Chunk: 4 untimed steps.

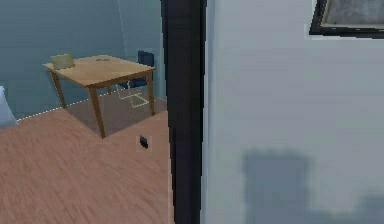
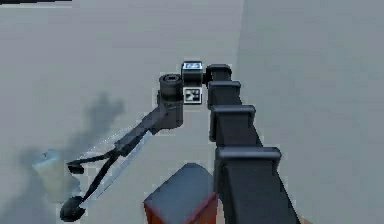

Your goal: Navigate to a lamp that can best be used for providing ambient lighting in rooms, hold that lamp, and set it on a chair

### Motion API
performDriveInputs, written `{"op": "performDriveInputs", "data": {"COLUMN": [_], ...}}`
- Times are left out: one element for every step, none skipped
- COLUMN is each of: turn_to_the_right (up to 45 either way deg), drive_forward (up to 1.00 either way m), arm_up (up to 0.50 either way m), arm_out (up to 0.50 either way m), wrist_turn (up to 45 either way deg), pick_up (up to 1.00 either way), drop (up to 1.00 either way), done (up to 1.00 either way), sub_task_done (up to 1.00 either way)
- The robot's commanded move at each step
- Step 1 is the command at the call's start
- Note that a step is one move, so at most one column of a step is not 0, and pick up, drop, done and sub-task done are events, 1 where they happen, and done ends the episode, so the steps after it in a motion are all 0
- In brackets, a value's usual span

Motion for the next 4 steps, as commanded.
{"op": "performDriveInputs", "data": {"turn_to_the_right": [0.0, 0.0, -45.0, -45.0], "drive_forward": [0.0, 0.0, 0.0, 0.0], "arm_up": [0.0, 0.0, 0.0, 0.0], "arm_out": [0.0, -0.22, 0.0, 0.0], "wrist_turn": [-12.0, 0.0, 0.0, 0.0], "pick_up": [0.0, 0.0, 0.0, 0.0], "drop": [0.0, 0.0, 0.0, 0.0], "done": [0.0, 0.0, 0.0, 0.0], "sub_task_done": [0.0, 0.0, 0.0, 0.0]}}
